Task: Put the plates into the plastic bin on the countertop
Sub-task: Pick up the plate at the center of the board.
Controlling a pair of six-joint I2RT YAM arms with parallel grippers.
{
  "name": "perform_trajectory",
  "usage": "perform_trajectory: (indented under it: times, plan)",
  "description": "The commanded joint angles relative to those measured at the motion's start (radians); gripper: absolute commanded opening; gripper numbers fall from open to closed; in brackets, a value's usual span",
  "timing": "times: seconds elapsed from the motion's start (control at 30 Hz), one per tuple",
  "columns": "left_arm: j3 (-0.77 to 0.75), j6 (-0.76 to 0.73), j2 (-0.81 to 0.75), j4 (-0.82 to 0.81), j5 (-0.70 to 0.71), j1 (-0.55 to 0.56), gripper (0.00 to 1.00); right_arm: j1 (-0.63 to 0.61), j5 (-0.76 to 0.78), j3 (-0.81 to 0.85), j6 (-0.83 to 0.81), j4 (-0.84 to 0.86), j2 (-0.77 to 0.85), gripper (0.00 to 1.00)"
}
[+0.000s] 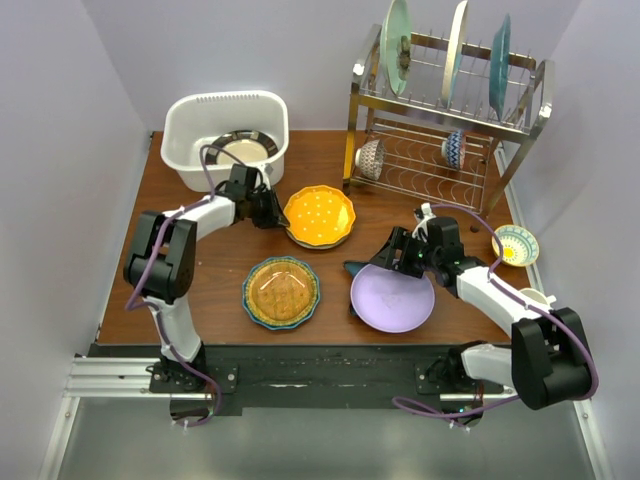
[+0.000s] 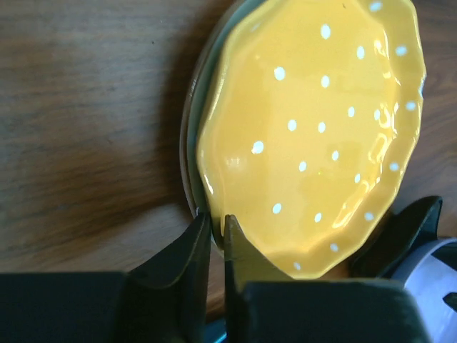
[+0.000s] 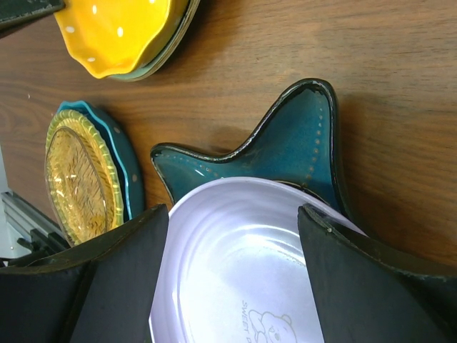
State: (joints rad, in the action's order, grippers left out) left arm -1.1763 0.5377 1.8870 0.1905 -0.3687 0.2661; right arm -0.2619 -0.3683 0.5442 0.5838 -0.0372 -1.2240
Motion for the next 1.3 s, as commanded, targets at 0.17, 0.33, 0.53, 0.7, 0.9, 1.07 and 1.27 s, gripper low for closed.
perform_trajectory:
  times: [0.17, 0.33, 0.53, 0.7, 0.9, 1.07, 1.27]
  plan:
    - [-0.039, -0.021, -0.028, 0.003, 0.013, 0.013, 0.00, 0.000, 0.005, 0.026, 0.004, 0.034, -0.012, 0.77]
    - [-0.037, -0.016, -0.063, 0.006, 0.011, 0.013, 0.00, 0.000, 0.002, 0.026, 0.005, 0.033, -0.008, 0.77]
    - [-0.045, -0.001, -0.092, -0.005, -0.016, 0.013, 0.00, -0.005, -0.001, 0.030, 0.005, 0.034, -0.002, 0.77]
    - [-0.040, 0.004, -0.124, -0.019, -0.012, 0.013, 0.00, -0.007, -0.006, 0.031, 0.008, 0.049, 0.003, 0.78]
    - [-0.036, 0.002, -0.170, -0.020, -0.009, 0.013, 0.00, -0.011, -0.017, 0.037, 0.011, 0.071, -0.003, 0.78]
    - [-0.034, -0.002, -0.189, -0.017, -0.016, 0.013, 0.00, -0.017, -0.017, 0.048, 0.008, 0.065, 0.004, 0.78]
    - [-0.029, 0.001, -0.212, -0.014, -0.033, 0.013, 0.00, -0.022, -0.015, 0.056, 0.008, 0.060, 0.008, 0.78]
